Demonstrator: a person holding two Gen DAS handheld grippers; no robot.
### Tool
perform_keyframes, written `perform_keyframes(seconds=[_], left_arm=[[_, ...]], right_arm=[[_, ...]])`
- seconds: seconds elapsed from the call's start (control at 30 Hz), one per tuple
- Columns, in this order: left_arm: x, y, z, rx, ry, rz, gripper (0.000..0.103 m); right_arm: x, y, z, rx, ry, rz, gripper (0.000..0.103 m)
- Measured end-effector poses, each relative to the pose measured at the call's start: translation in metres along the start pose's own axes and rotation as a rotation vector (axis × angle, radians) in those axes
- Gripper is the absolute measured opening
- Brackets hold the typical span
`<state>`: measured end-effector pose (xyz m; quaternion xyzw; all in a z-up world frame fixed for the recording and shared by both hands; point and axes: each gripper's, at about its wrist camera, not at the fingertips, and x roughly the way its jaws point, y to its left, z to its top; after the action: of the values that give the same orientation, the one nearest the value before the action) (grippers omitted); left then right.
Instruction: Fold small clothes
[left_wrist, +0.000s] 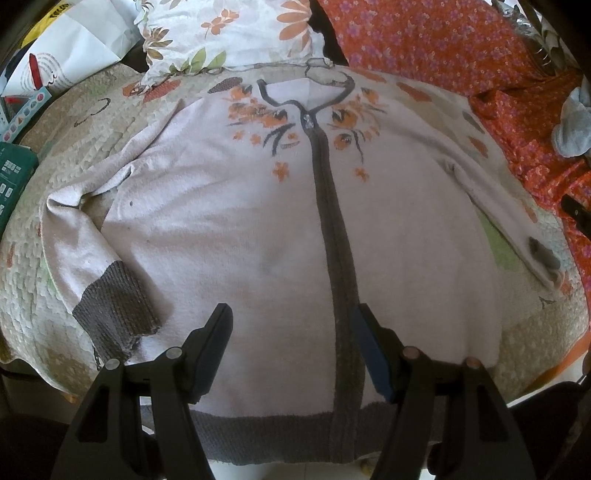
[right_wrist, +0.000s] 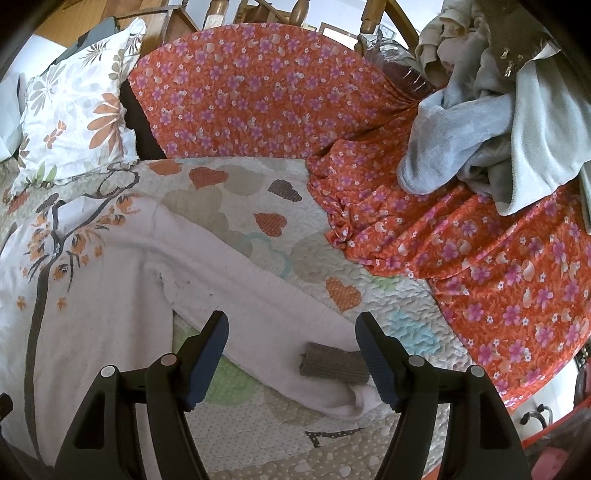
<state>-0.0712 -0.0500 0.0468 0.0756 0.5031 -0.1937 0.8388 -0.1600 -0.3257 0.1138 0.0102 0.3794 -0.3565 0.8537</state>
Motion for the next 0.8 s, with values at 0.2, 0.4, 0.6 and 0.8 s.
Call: perform_keyframes(seconds=[0.2,0.4,0.6,0.8], left_arm=[[0.0015,0.0007,0.0012,-0.001,0.005,-0.002,0.066],[0.0027,0.0015,0.0009,-0.003,0.007,-0.003,0.066],[0.0037,0.0025,0.0007,-0.004,0.009,-0.004,0.066],[0.0037,0.0028,0.0012,-0.002,0.008,-0.003,0.066]], right_arm=[[0.0014,0.0009,-0.0003,-0.003,0.003,-0.001,0.077],[0.0021,0.001,-0.0006,-0.004,0.004,-0.003,0.077],[0.0045,0.0018,-0.0037,-0.012,0.009,-0.006,0.079],[0.0101,0.0012,-0.0055,-0.031,0.021,-0.014,0.079]])
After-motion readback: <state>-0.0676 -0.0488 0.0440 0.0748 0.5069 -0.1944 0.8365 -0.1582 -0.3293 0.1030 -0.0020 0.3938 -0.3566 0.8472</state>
